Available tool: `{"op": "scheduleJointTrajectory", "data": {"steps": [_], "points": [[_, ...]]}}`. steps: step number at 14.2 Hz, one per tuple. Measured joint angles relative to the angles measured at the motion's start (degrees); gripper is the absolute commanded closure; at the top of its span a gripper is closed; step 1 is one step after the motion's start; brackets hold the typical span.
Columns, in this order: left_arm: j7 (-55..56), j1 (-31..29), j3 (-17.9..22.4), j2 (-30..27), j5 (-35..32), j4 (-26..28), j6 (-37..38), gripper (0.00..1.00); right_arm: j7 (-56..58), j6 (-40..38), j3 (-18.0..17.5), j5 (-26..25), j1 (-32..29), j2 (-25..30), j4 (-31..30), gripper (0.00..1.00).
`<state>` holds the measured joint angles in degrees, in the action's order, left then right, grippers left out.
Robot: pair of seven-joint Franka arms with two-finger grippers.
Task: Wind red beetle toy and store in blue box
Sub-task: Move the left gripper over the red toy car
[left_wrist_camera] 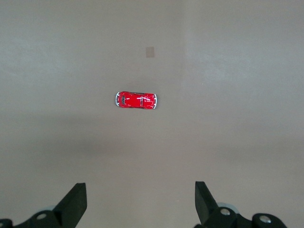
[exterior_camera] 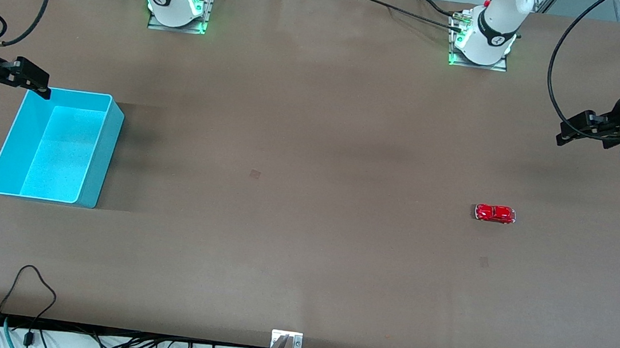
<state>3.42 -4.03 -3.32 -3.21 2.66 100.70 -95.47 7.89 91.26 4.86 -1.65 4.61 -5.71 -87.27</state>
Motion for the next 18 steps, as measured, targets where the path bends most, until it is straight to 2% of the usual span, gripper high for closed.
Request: {"op": "scheduleJointTrajectory", "data": {"steps": [6,10,16,18], "points": [[-0.1,0.0,0.0,-2.1,0.0,3.5,-0.2,0.00,0.0,-0.1,0.0,0.6,0.0,-0.2,0.0,0.00],[-4.0,0.0,0.0,0.7,0.0,4.5,0.0,0.00,0.0,-0.2,0.0,0.7,0.0,-0.5,0.0,0.00],[-31.4,-0.2,0.0,10.8,0.0,4.7,-5.9,0.00,0.0,-0.5,0.0,0.7,0.0,-0.8,0.0,0.00],[-40.8,-1.0,0.2,13.9,-0.3,6.3,-11.0,0.00,0.0,-0.6,0.0,0.7,0.0,-0.8,0.0,0.00]]}}
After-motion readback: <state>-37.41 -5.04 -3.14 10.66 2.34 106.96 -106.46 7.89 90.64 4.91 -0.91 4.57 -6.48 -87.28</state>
